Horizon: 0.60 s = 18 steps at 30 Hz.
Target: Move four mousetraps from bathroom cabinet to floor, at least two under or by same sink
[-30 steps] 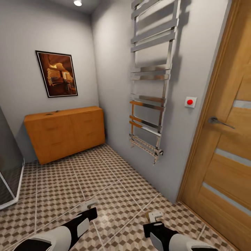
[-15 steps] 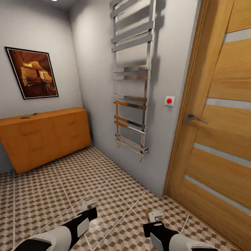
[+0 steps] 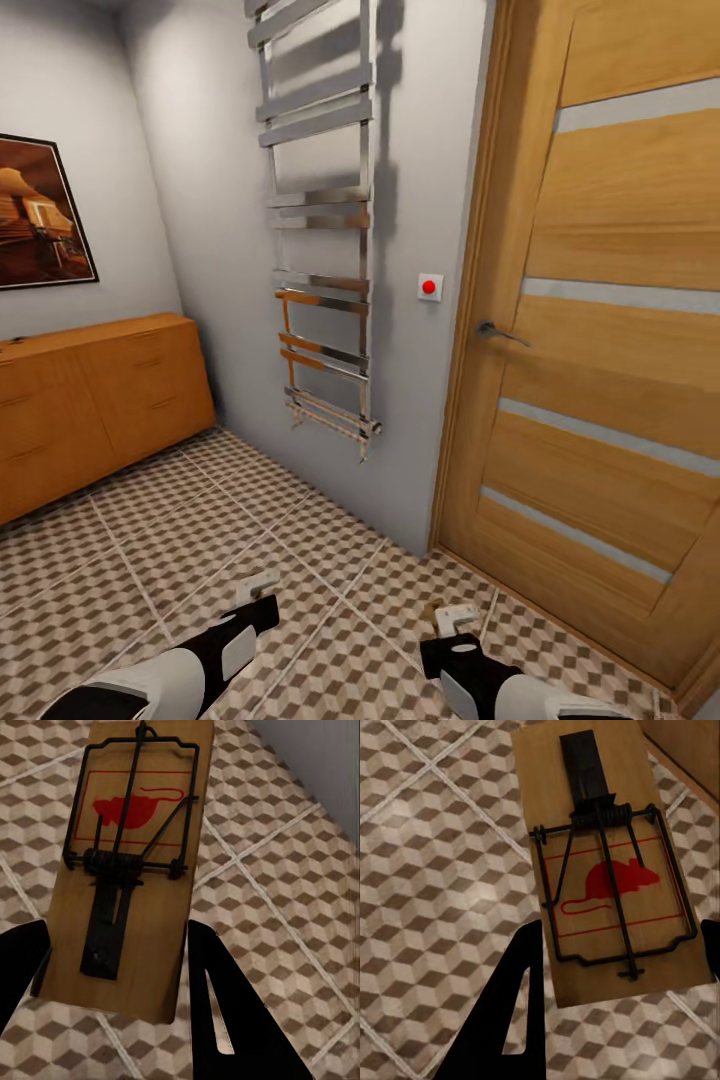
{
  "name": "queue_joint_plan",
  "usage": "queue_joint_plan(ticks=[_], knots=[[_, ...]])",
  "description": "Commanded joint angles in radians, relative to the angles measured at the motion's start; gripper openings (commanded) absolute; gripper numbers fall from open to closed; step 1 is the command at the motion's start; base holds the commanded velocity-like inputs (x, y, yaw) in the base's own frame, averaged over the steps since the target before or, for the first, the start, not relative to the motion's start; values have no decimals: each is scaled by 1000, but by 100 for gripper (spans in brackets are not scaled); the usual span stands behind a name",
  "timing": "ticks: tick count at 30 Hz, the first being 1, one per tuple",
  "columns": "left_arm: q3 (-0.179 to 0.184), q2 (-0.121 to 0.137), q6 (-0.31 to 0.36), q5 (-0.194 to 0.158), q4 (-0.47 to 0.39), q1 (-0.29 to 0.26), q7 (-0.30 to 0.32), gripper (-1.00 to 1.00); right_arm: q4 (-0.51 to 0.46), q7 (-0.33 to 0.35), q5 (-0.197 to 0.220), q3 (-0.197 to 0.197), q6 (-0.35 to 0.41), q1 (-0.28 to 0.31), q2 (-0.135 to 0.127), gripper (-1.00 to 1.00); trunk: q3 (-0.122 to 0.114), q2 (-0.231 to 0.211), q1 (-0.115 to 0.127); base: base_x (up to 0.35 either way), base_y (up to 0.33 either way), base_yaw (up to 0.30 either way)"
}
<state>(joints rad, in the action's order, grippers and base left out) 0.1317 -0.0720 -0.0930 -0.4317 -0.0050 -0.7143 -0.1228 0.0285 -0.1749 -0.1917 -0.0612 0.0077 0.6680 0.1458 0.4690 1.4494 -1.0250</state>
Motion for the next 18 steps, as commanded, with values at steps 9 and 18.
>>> queue_joint_plan(ticks=[9, 18], knots=[[11, 0, -109, 27, 0, 27, -6, -100, 4, 0, -9, -6, -41, -7, -4, -100, 1, 1, 0, 0, 0, -300], [12, -2, -261, 98, 0, 61, -13, -100, 3, 0, -8, -5, -38, -8, -5, -100, 1, 1, 0, 0, 0, -300]])
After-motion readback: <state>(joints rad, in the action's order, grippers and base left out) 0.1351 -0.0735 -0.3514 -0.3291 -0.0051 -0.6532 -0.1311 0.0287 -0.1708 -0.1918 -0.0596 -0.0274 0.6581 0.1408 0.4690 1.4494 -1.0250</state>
